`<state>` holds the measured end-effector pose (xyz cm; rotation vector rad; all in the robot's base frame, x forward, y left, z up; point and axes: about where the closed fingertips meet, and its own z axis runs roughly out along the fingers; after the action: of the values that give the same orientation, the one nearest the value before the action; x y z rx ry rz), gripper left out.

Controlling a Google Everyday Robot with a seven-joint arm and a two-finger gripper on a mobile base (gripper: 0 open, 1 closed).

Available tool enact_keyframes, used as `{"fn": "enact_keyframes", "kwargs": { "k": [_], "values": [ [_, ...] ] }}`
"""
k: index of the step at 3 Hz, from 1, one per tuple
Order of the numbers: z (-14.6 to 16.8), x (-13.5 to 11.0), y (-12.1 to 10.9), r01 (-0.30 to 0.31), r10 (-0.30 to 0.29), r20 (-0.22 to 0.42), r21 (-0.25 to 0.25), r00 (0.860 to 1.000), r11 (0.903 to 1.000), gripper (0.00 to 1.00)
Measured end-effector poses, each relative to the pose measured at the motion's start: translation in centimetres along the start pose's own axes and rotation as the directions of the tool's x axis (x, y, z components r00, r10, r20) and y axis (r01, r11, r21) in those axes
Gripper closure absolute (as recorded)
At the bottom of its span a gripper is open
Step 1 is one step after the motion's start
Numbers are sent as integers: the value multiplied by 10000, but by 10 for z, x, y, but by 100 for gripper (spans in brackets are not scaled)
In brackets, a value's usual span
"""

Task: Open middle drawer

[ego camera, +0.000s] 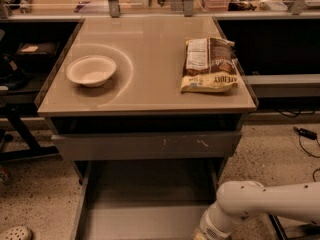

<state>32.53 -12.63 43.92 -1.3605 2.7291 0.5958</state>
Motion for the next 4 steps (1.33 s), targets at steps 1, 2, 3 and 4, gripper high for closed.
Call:
{"fn": "enact_keyframes", "kwargs": {
  "k": [1, 2, 3, 4],
  "values": [
    [0, 4, 7, -188, 188, -68, -40, 9998, 9998, 100],
    [-1, 9, 13, -384, 383, -144, -91, 9992, 9992, 100],
    [-7, 14, 22, -582, 578, -225, -168, 9981, 9982, 100],
    [-7, 15, 22, -582, 578, -226, -168, 9981, 9982, 100]
  ]
}}
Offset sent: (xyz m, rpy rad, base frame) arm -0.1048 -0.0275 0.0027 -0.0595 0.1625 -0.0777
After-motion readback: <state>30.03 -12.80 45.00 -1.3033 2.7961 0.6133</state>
